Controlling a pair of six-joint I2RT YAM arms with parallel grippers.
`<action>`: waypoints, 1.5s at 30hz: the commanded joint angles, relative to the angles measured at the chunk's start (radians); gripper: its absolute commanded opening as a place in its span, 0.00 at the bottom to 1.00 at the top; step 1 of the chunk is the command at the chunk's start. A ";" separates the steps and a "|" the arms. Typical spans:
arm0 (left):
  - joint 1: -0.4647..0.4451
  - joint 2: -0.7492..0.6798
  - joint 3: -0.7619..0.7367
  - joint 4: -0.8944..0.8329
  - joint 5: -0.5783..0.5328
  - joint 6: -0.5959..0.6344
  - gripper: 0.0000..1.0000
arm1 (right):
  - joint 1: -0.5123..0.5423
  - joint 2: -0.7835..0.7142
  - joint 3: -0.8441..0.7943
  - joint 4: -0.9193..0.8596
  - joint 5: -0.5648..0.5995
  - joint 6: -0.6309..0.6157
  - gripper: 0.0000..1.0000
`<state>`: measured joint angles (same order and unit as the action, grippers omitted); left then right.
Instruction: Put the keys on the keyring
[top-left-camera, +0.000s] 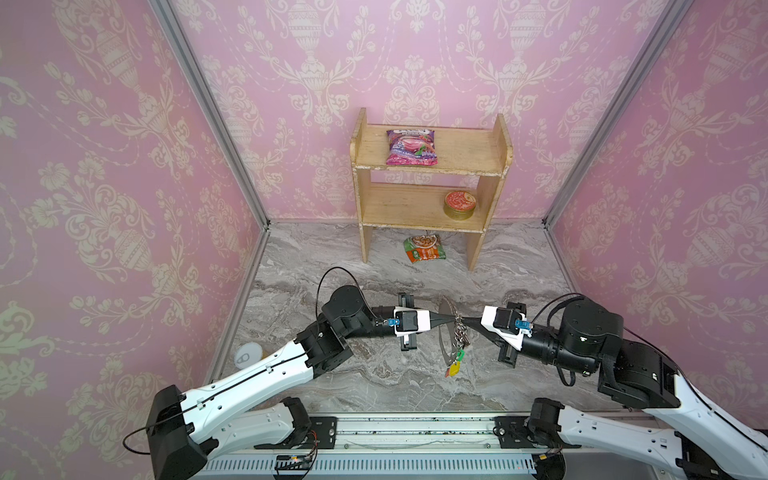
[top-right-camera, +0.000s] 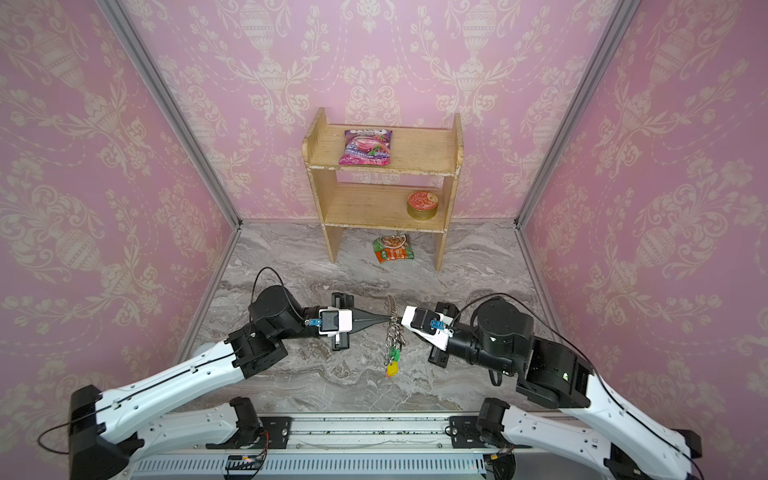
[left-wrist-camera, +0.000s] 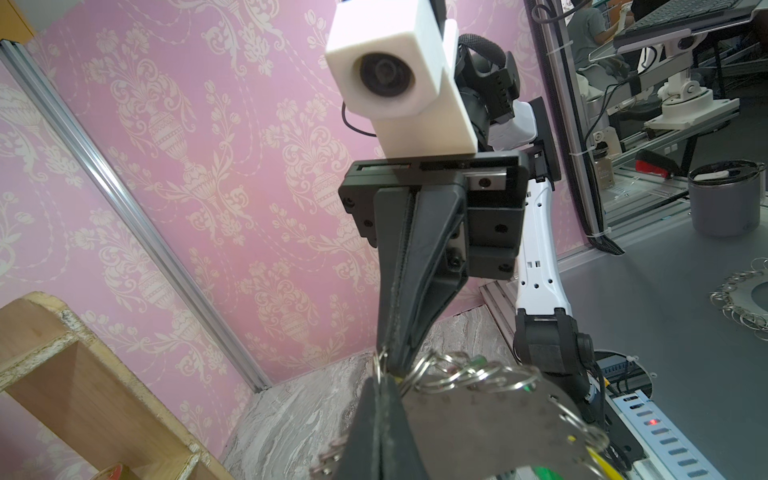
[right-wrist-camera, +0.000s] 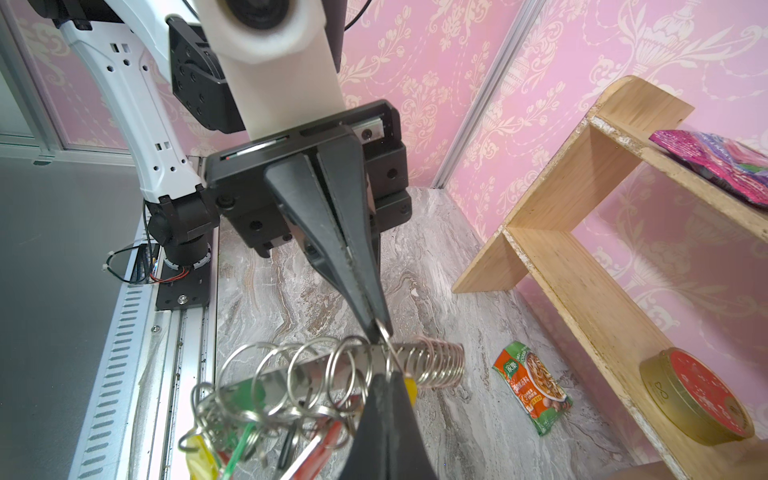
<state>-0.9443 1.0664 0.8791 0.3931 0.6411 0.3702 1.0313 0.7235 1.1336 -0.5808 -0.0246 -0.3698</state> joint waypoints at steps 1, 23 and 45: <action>-0.023 0.012 0.028 -0.054 -0.021 0.013 0.00 | 0.032 0.025 0.032 0.070 -0.048 -0.018 0.00; -0.019 0.004 0.039 -0.053 -0.081 -0.004 0.00 | 0.085 0.016 0.016 0.046 0.032 -0.028 0.00; 0.002 0.000 0.027 0.029 -0.100 -0.063 0.00 | 0.090 -0.019 -0.029 0.043 0.094 -0.008 0.00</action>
<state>-0.9524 1.0668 0.8879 0.3698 0.5884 0.3344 1.1046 0.7139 1.1187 -0.5804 0.1009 -0.3927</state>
